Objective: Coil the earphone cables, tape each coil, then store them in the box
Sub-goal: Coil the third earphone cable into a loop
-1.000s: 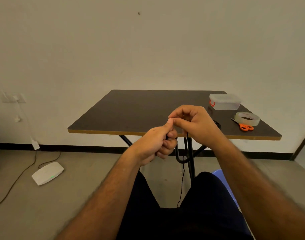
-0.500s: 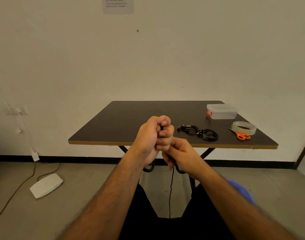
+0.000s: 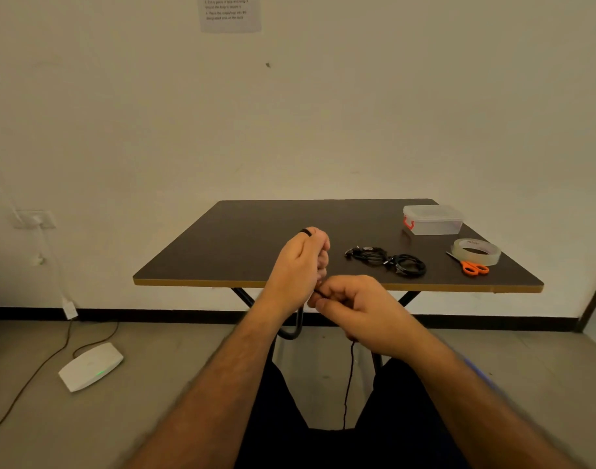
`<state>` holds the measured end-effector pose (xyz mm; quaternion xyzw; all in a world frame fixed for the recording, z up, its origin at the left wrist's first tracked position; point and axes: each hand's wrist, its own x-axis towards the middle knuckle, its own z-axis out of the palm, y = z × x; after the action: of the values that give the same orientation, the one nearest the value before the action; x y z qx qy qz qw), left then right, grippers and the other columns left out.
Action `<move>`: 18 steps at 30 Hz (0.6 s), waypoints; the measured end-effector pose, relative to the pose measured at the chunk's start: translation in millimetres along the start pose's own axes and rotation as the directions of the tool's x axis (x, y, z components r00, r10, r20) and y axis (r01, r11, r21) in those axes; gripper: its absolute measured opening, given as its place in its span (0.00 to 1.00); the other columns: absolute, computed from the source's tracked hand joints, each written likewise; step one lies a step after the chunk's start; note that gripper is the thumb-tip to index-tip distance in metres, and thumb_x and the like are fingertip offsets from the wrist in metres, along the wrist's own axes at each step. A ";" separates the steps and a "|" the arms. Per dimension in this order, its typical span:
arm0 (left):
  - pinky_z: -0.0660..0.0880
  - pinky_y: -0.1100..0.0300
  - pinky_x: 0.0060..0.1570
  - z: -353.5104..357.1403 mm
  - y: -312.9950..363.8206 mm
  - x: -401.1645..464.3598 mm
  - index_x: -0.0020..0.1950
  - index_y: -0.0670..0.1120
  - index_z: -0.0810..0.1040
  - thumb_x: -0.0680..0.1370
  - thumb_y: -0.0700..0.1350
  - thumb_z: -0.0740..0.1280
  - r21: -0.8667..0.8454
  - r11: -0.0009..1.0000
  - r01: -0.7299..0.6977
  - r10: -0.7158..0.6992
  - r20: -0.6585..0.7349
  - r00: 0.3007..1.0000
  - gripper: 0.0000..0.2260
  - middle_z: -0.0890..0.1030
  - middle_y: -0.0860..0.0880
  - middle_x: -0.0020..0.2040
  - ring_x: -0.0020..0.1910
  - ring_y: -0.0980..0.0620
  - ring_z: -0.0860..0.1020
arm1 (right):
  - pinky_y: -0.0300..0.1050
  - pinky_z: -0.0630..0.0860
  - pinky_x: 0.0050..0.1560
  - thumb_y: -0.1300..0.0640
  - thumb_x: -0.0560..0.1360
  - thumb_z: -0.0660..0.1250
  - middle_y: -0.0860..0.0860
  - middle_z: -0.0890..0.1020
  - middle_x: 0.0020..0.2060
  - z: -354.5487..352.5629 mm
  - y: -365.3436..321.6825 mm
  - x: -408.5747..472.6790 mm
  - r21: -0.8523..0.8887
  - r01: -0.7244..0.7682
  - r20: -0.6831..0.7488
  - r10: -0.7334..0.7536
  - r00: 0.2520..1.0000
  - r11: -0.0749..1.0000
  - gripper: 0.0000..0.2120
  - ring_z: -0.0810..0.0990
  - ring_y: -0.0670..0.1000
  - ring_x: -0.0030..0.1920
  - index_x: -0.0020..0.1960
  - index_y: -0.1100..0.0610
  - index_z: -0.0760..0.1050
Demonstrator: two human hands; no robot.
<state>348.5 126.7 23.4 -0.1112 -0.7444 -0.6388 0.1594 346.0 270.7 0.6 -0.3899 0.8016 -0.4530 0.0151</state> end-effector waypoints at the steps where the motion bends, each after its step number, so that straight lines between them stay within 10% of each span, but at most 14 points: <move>1: 0.63 0.64 0.27 0.8 -1.9 0.2 0.39 0.45 0.68 0.84 0.42 0.54 0.047 0.999 -0.005 0.006 -0.003 1.000 0.13 0.65 0.54 0.28 0.27 0.57 0.63 | 0.37 0.74 0.34 0.57 0.80 0.65 0.49 0.81 0.34 -3.6 -0.8 0.5 -0.026 0.016 -0.026 -0.016 1.000 1.000 0.07 0.75 0.43 0.31 0.48 0.57 0.81; 5: 0.67 0.63 0.26 -0.2 -8.3 0.3 0.39 0.45 0.70 0.83 0.44 0.55 0.226 0.974 0.023 -0.030 0.031 0.999 0.14 0.67 0.54 0.30 0.28 0.57 0.67 | 0.35 0.74 0.35 0.57 0.79 0.66 0.42 0.80 0.33 -22.3 1.5 6.5 -0.132 0.044 -0.134 -0.062 0.989 0.990 0.06 0.76 0.42 0.32 0.47 0.50 0.81; 18: 0.52 0.63 0.26 4.3 -2.0 -5.2 0.37 0.50 0.64 0.82 0.64 0.46 0.021 0.970 0.241 -0.238 0.264 0.935 0.23 0.62 0.53 0.30 0.26 0.57 0.55 | 0.35 0.78 0.45 0.69 0.75 0.69 0.50 0.84 0.39 -56.0 1.4 31.7 -0.031 0.210 -0.143 -0.213 0.967 0.977 0.04 0.83 0.43 0.40 0.49 0.64 0.80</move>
<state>352.1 130.8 19.1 -0.1051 -0.7634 -0.6370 -0.0208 301.9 290.9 43.0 -0.4392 0.7579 -0.4729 -0.0948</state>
